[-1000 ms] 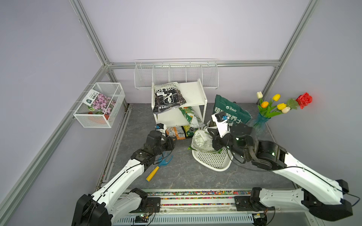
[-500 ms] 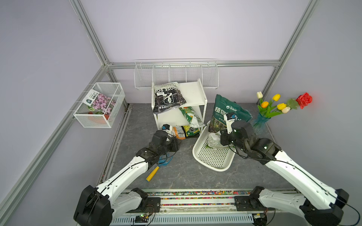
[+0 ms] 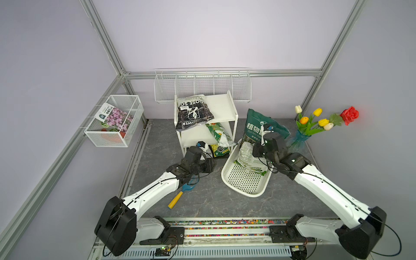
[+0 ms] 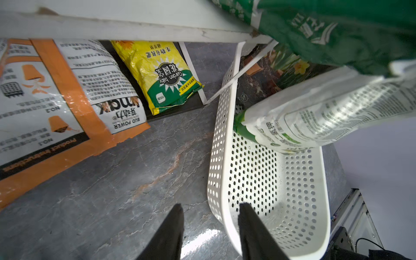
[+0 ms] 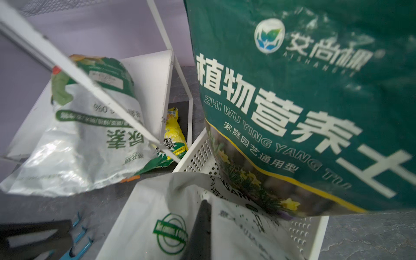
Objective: Take down the fertilizer bag from the shelf
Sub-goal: Place the fertilizer bag in the storage box.
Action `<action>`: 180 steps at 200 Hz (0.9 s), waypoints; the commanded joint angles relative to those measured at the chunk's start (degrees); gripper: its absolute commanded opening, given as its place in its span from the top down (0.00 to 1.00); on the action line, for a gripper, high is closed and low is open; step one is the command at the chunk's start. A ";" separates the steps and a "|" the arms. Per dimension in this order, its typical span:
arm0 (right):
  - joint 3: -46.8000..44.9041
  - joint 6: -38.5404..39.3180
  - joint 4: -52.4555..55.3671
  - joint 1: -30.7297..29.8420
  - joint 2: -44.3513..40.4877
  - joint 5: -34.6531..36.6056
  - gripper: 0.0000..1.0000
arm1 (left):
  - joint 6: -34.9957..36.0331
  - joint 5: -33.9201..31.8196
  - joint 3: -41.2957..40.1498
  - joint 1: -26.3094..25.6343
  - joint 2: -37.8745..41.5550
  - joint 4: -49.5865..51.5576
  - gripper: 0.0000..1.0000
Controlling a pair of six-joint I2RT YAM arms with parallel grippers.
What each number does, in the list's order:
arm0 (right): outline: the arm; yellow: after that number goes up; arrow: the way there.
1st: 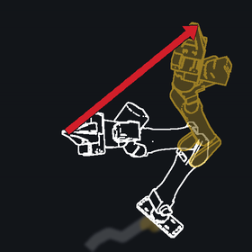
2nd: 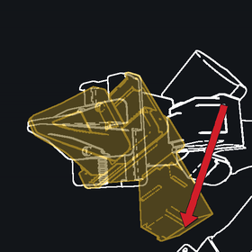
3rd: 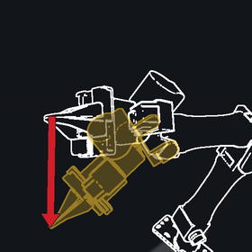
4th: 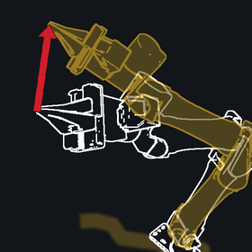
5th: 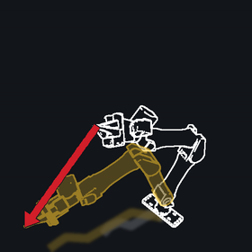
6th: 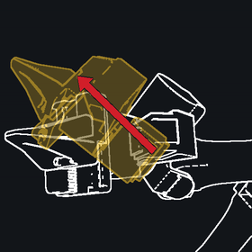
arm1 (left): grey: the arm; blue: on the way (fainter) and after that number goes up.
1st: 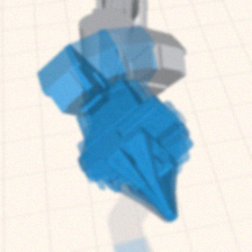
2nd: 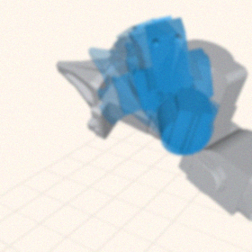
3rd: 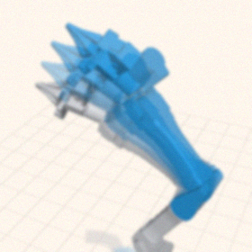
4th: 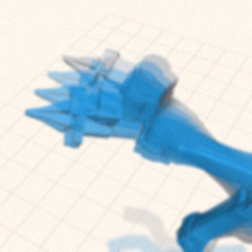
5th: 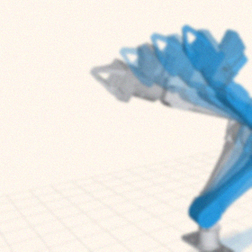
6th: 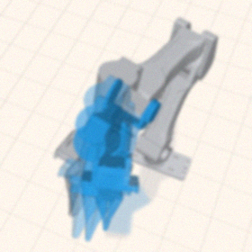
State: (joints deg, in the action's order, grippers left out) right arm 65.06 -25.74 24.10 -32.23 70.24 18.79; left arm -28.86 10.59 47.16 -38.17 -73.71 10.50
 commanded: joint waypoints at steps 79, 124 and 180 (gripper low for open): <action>-2.05 -4.92 -22.30 10.67 3.49 1.68 1.00 | 0.52 0.75 -0.44 -0.59 -0.60 -0.31 0.56; -3.57 -7.00 -22.17 12.63 4.65 -4.71 0.98 | 0.22 0.00 -0.44 -0.54 -0.77 -0.46 0.56; -4.03 -7.84 -21.95 12.65 3.55 -6.59 0.35 | 0.30 -1.01 -0.33 -0.58 -0.23 0.60 0.56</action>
State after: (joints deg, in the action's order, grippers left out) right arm 60.49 -33.39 6.87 -19.84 75.50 12.29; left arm -28.82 10.37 47.05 -38.54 -74.32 10.57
